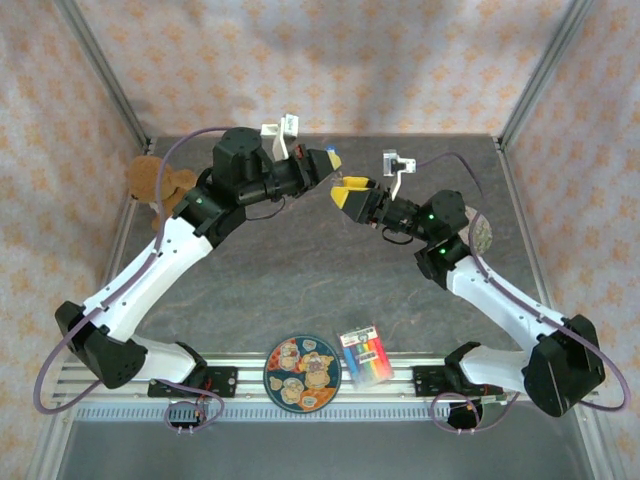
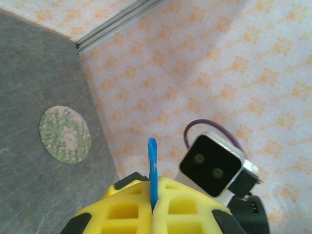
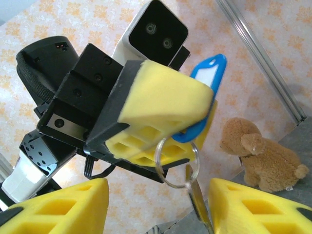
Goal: Remove the keys from the keyring
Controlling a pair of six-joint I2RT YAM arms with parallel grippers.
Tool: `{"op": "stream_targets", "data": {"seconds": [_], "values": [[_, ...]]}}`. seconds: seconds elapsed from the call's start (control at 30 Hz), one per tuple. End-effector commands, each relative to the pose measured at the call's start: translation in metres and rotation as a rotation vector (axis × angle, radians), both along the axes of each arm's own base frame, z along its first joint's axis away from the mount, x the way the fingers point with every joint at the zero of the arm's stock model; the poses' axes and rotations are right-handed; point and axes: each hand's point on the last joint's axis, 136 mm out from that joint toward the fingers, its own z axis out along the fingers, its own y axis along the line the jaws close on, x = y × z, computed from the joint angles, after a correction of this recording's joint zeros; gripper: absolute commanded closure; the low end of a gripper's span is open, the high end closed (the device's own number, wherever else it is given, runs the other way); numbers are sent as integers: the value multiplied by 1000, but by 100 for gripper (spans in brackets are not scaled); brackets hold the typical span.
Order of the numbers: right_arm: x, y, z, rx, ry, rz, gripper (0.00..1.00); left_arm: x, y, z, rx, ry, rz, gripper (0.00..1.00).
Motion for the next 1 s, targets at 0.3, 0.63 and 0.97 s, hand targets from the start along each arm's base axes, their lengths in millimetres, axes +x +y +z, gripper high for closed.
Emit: {"op": "stream_targets", "data": {"seconds": [0.3, 0.63, 0.97], "values": [[-3, -1, 29, 111, -68, 9, 60, -5, 7, 31, -119, -63, 2, 100], [0, -2, 26, 145, -41, 18, 69, -5, 24, 36, -140, -101, 68, 100], [1, 14, 30, 190, -17, 71, 50, -5, 24, 37, -198, -93, 66, 100]]}}
